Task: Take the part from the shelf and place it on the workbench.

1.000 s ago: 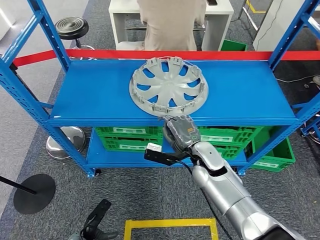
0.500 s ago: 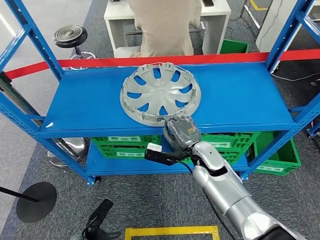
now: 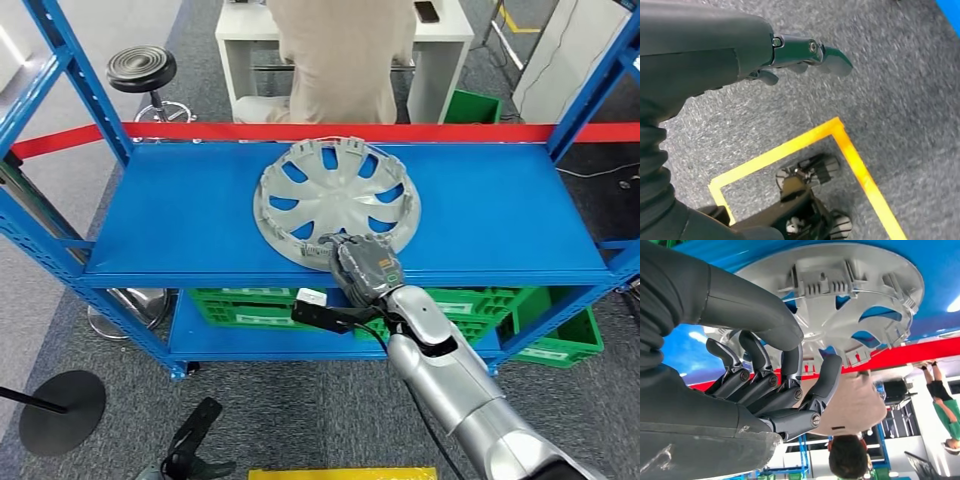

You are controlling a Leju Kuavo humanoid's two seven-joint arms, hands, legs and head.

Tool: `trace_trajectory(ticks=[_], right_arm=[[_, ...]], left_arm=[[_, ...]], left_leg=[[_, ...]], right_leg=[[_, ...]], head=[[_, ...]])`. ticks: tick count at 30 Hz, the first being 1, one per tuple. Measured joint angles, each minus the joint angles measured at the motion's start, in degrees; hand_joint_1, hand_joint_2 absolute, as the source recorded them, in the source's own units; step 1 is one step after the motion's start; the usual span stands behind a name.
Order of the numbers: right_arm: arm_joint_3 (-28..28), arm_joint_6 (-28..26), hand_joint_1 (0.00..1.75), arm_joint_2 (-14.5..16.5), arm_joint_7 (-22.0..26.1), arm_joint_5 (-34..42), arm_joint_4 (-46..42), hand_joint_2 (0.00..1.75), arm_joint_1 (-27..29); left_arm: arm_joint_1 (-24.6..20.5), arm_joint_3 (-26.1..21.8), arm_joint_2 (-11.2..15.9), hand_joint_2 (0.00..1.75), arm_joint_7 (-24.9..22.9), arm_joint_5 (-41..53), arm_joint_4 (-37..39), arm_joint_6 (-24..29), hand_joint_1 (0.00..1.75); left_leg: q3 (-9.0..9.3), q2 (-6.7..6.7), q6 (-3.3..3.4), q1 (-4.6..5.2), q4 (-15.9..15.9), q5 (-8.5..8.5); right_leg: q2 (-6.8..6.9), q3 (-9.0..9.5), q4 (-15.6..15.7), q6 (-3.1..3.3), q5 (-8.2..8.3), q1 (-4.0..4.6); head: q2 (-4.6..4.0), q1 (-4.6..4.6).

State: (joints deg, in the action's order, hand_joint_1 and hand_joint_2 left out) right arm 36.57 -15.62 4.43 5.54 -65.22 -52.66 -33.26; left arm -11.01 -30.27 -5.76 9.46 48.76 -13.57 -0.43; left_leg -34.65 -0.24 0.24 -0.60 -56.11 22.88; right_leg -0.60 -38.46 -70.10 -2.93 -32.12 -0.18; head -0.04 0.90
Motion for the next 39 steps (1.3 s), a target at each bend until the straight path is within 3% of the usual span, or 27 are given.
trace_trajectory(ticks=[1,2,3,4,6,8,11,15,20,39], right_arm=[[0.0,0.0,1.75,0.0,0.0,0.0,0.0,1.75,0.3],[0.0,0.0,1.75,-0.1,0.0,-0.1,0.0,1.75,0.5],[-0.1,0.1,1.75,-0.1,0.0,-0.1,0.0,1.75,0.7],[-0.1,0.1,1.75,-0.1,0.0,-0.1,0.0,1.75,0.8],[-0.1,0.1,0.87,-0.1,0.0,-0.2,0.0,1.75,0.7],[-0.1,0.1,0.00,-0.1,0.0,-0.2,0.0,1.75,0.7],[-0.2,0.2,0.00,-0.1,0.0,-0.3,-0.1,1.75,0.9],[-0.2,0.2,0.00,-0.2,0.0,-0.3,-0.1,1.75,0.9],[-0.2,0.2,0.00,-0.2,0.0,-0.4,-0.2,1.75,1.1],[-0.9,0.9,0.00,-0.3,-0.2,-0.2,-1.3,1.75,2.5]], left_arm=[[0.1,0.0,0.0,1.75,0.0,0.1,0.0,0.0,0.00],[0.2,0.0,0.0,1.75,0.0,0.3,0.0,0.1,0.00],[0.2,0.0,0.0,1.75,0.0,0.4,0.0,0.1,0.00],[0.3,0.0,0.0,1.75,0.0,0.4,0.0,0.1,0.00],[0.2,0.0,-0.1,1.75,0.0,0.5,0.0,0.1,0.00],[0.1,0.0,0.0,1.75,-0.1,0.7,0.0,0.1,0.00],[0.1,0.0,0.1,1.75,0.1,1.1,0.0,0.1,0.00],[0.0,0.0,0.0,0.00,0.6,0.7,0.0,0.2,0.00],[0.0,0.0,-0.1,0.00,0.6,0.6,0.0,0.3,0.00],[0.3,-0.1,-0.7,0.00,0.4,1.1,0.0,0.7,0.00]], left_leg=[[0.20,-0.01,0.05,0.01,0.0,0.23],[0.49,-0.05,0.02,0.01,0.0,0.50],[0.89,-0.09,-0.05,0.00,0.0,0.81],[1.40,-0.13,-0.20,-0.02,0.0,1.15],[2.30,-0.22,-0.73,0.11,-0.2,1.94],[2.56,-0.30,-1.12,0.38,-0.3,2.43],[2.45,-0.31,-0.37,0.55,-0.3,2.30],[2.63,-0.28,-0.14,0.49,0.3,2.13],[2.62,-0.26,-2.00,0.20,0.5,2.13],[2.58,-0.26,-1.96,0.40,0.5,2.04]], right_leg=[[0.01,-2.19,-3.3,-0.07,-0.74,-0.01],[0.01,-3.51,-4.7,-0.08,-0.31,-0.01],[0.02,-3.67,-3.7,-0.03,1.30,-0.02],[0.04,-2.75,-0.7,0.04,3.79,-0.04],[0.09,0.46,7.4,0.15,8.41,-0.12],[0.02,2.26,11.6,0.34,9.86,-0.19],[-0.27,2.24,11.9,0.45,9.83,-0.26],[-0.39,2.18,11.9,1.10,9.60,0.00],[-0.38,2.07,11.8,1.60,9.59,0.26],[-0.30,2.30,12.2,1.53,9.94,0.06]], head=[[0.00,-0.02],[0.00,-0.05],[0.00,-0.05],[0.00,-0.05],[0.00,-0.10],[0.01,0.00],[0.01,0.33],[0.00,0.33],[0.00,0.30],[0.00,0.28]])
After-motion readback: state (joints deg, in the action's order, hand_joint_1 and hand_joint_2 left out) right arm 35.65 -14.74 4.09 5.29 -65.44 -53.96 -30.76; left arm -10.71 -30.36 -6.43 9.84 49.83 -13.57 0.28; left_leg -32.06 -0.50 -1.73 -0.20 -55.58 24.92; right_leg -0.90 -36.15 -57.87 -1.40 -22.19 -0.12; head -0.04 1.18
